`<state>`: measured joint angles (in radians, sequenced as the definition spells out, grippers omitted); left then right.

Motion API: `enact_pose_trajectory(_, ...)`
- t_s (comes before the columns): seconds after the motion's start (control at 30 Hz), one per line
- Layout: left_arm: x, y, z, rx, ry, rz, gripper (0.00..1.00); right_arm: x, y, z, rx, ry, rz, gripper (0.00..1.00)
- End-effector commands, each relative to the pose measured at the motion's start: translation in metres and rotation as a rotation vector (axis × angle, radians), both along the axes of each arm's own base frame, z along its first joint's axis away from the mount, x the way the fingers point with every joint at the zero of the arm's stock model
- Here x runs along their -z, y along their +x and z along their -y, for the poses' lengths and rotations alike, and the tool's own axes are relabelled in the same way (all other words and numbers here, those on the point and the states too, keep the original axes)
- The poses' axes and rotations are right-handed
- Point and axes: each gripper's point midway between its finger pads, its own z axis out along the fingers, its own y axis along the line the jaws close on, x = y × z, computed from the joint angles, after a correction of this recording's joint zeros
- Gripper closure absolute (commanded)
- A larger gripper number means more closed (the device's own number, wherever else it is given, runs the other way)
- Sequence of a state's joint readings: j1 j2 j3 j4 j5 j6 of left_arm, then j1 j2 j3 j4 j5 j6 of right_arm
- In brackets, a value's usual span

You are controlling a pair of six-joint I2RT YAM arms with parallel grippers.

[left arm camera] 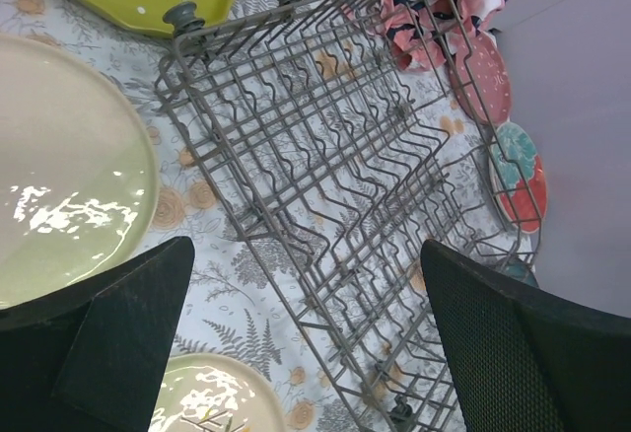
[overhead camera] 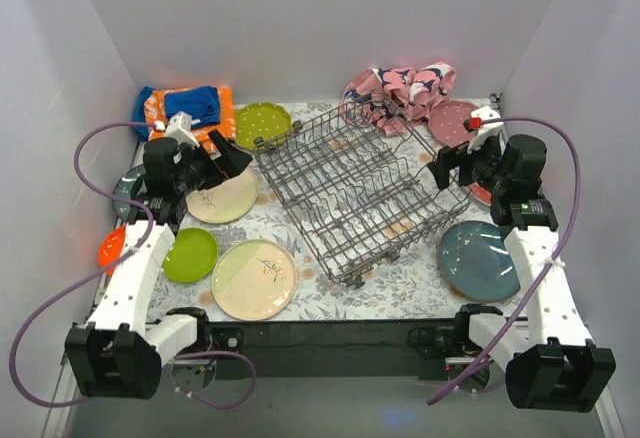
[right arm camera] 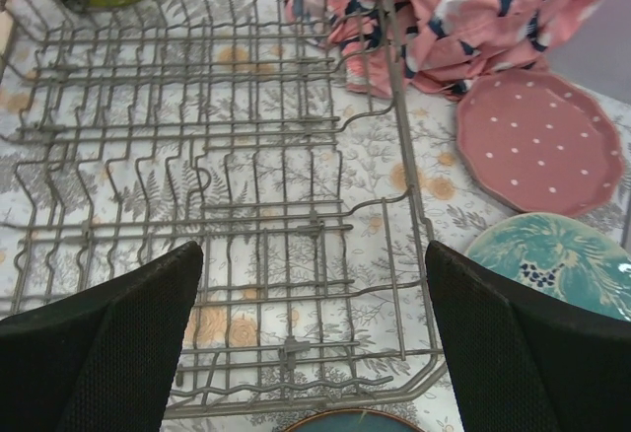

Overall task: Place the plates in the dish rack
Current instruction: Grab a plate with the left arm

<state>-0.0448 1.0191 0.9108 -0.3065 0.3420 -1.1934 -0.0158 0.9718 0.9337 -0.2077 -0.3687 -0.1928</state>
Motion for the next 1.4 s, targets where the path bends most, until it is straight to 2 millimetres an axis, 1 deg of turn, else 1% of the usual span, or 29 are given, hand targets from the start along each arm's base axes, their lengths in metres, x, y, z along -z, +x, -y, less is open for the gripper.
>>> enact_pose_trajectory(0.0, -0.027, 0.030, 0.014, 0.048, -0.090, 0.023, 0.02, 0.004, -0.006, -0.025, -0.182, -0.018, -0.002, 0.02)
enact_pose_trajectory(0.07, -0.027, 0.042, 0.020, 0.071, -0.119, 0.003, 0.03, 0.006, -0.007, -0.026, -0.200, -0.026, 0.003, 0.02)
enact_pose_trajectory(0.1, -0.026, 0.053, 0.022, 0.082, -0.132, -0.016, 0.03, 0.004, -0.007, -0.026, -0.199, -0.033, 0.011, 0.02)
enact_pose_trajectory(0.17, -0.027, 0.065, 0.024, 0.085, -0.153, -0.033, 0.04, 0.012, -0.007, -0.023, -0.190, -0.059, 0.009, 0.02)
enact_pose_trajectory(0.2, -0.014, 0.076, 0.025, 0.084, -0.157, -0.072, 0.04, 0.013, -0.007, -0.021, -0.177, -0.065, 0.014, 0.02)
enact_pose_trajectory(0.23, -0.024, 0.084, 0.026, 0.085, -0.161, -0.060, 0.04, 0.023, -0.010, -0.028, -0.196, -0.071, 0.003, 0.02)
enact_pose_trajectory(0.27, -0.020, 0.091, 0.027, 0.086, -0.165, -0.075, 0.04, 0.023, -0.012, -0.033, -0.225, -0.081, 0.027, 0.02)
enact_pose_trajectory(0.3, -0.007, 0.100, 0.027, 0.079, -0.165, -0.113, 0.04, 0.027, -0.015, -0.038, -0.272, -0.101, 0.040, 0.02)
enact_pose_trajectory(0.33, -0.012, 0.109, 0.027, 0.080, -0.167, -0.116, 0.05, 0.030, -0.018, -0.041, -0.300, -0.110, 0.045, 0.02)
enact_pose_trajectory(0.37, -0.008, 0.115, 0.027, 0.078, -0.161, -0.130, 0.05, 0.037, -0.021, -0.044, -0.323, -0.108, 0.040, 0.02)
enact_pose_trajectory(0.4, 0.014, 0.126, 0.023, 0.049, -0.143, -0.196, 0.08, 0.039, -0.024, -0.047, -0.353, -0.117, 0.048, 0.02)
enact_pose_trajectory(0.43, 0.008, 0.136, 0.020, 0.034, -0.130, -0.183, 0.08, 0.042, -0.027, -0.050, -0.381, -0.125, 0.055, 0.02)
enact_pose_trajectory(0.47, 0.011, 0.142, 0.017, 0.024, -0.109, -0.189, 0.09, 0.046, -0.031, -0.053, -0.407, -0.119, 0.052, 0.02)
enact_pose_trajectory(0.5, 0.021, 0.147, 0.013, -0.001, -0.093, -0.219, 0.10, 0.049, -0.030, -0.052, -0.392, -0.107, 0.035, 0.02)
enact_pose_trajectory(0.53, 0.030, 0.158, 0.006, -0.044, -0.067, -0.231, 0.10, 0.050, -0.029, -0.052, -0.386, -0.095, 0.030, 0.02)
enact_pose_trajectory(0.6, 0.044, 0.167, -0.002, -0.091, -0.040, -0.255, 0.11, 0.059, -0.032, -0.057, -0.420, -0.073, 0.007, 0.01)
enact_pose_trajectory(0.63, 0.058, 0.175, -0.011, -0.144, -0.012, -0.276, 0.11, 0.060, -0.032, -0.057, -0.424, -0.071, 0.009, 0.01)
enact_pose_trajectory(0.67, 0.060, 0.180, -0.016, -0.170, -0.003, -0.276, 0.11, 0.061, -0.032, -0.056, -0.425, -0.067, 0.005, 0.01)
enact_pose_trajectory(0.77, 0.080, 0.196, -0.036, -0.306, 0.018, -0.307, 0.14, 0.068, -0.036, -0.057, -0.436, -0.043, -0.015, 0.02)
enact_pose_trajectory(0.83, 0.088, 0.202, -0.041, -0.363, -0.006, -0.321, 0.16, 0.074, -0.039, -0.057, -0.439, -0.026, -0.027, 0.02)
enact_pose_trajectory(0.87, 0.091, 0.205, -0.041, -0.377, -0.014, -0.326, 0.16, 0.074, -0.041, -0.059, -0.448, -0.020, -0.025, 0.02)
enact_pose_trajectory(0.9, 0.100, 0.211, -0.045, -0.404, -0.013, -0.334, 0.18, 0.079, -0.039, -0.051, -0.420, -0.014, -0.038, 0.02)
enact_pose_trajectory(1.03, 0.119, 0.226, -0.051, -0.482, -0.036, -0.377, 0.25, 0.078, -0.037, -0.048, -0.402, 0.002, -0.046, 0.02)
enact_pose_trajectory(1.07, 0.124, 0.227, -0.052, -0.497, -0.038, -0.391, 0.30, 0.078, -0.037, -0.047, -0.398, 0.004, -0.047, 0.01)
enact_pose_trajectory(1.1, 0.135, 0.227, -0.056, -0.526, -0.030, -0.417, 0.33, 0.078, -0.036, -0.046, -0.393, 0.004, -0.048, 0.02)
enact_pose_trajectory(1.17, 0.138, 0.231, -0.058, -0.561, -0.056, -0.426, 0.36, 0.079, -0.036, -0.045, -0.386, 0.009, -0.054, 0.02)
enact_pose_trajectory(1.23, 0.148, 0.234, -0.062, -0.602, -0.060, -0.440, 0.40, 0.079, -0.035, -0.044, -0.382, 0.010, -0.054, 0.02)
enact_pose_trajectory(1.33, 0.164, 0.239, -0.063, -0.621, -0.069, -0.465, 0.42, 0.081, -0.035, -0.043, -0.378, 0.013, -0.059, 0.01)
enact_pose_trajectory(1.37, 0.164, 0.241, -0.062, -0.624, -0.073, -0.464, 0.44, 0.080, -0.035, -0.042, -0.376, 0.014, -0.058, 0.02)
